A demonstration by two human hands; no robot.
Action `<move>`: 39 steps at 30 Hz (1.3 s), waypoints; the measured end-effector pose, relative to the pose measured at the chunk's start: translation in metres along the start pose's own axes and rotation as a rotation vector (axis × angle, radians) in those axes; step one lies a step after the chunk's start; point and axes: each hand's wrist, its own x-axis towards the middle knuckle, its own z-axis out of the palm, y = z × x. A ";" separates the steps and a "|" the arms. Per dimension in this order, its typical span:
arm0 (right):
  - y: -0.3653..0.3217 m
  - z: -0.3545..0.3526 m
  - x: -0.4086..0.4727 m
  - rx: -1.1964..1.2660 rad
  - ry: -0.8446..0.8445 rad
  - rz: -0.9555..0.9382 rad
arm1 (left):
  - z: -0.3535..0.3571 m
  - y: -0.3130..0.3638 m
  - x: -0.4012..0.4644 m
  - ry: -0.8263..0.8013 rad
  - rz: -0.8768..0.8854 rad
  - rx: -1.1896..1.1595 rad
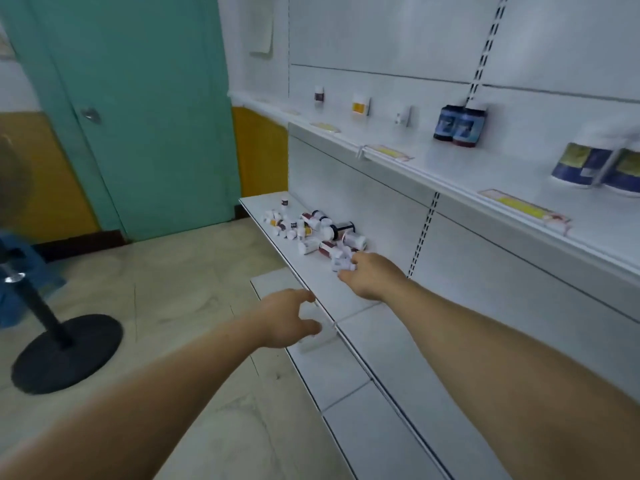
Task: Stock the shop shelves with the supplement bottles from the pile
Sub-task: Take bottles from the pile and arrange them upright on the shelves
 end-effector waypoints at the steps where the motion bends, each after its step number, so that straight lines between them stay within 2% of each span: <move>1: -0.010 0.003 0.018 0.018 -0.011 0.024 | -0.011 -0.016 0.018 -0.026 0.004 0.010; 7: -0.038 0.021 0.129 0.007 -0.028 0.142 | -0.061 -0.095 0.136 -0.108 0.016 0.048; 13: -0.045 0.054 0.277 0.114 -0.023 0.211 | -0.093 -0.172 0.279 -0.158 0.021 0.068; 18: -0.055 0.074 0.379 0.141 -0.101 0.289 | -0.122 -0.227 0.381 -0.218 0.000 0.080; 21: -0.065 0.082 0.422 0.163 -0.141 0.336 | -0.138 -0.255 0.437 -0.271 0.013 0.076; 28: -0.098 0.118 0.508 0.219 -0.094 0.492 | -0.152 -0.323 0.568 -0.388 0.129 0.171; 33: -0.134 0.158 0.556 0.257 -0.045 0.550 | -0.146 -0.363 0.637 -0.442 0.241 0.114; 36: -0.150 0.185 0.576 0.259 -0.062 0.554 | -0.131 -0.371 0.665 -0.419 0.353 0.073; 39: -0.151 0.215 0.591 0.297 -0.010 0.585 | -0.107 -0.370 0.681 -0.425 0.408 -0.007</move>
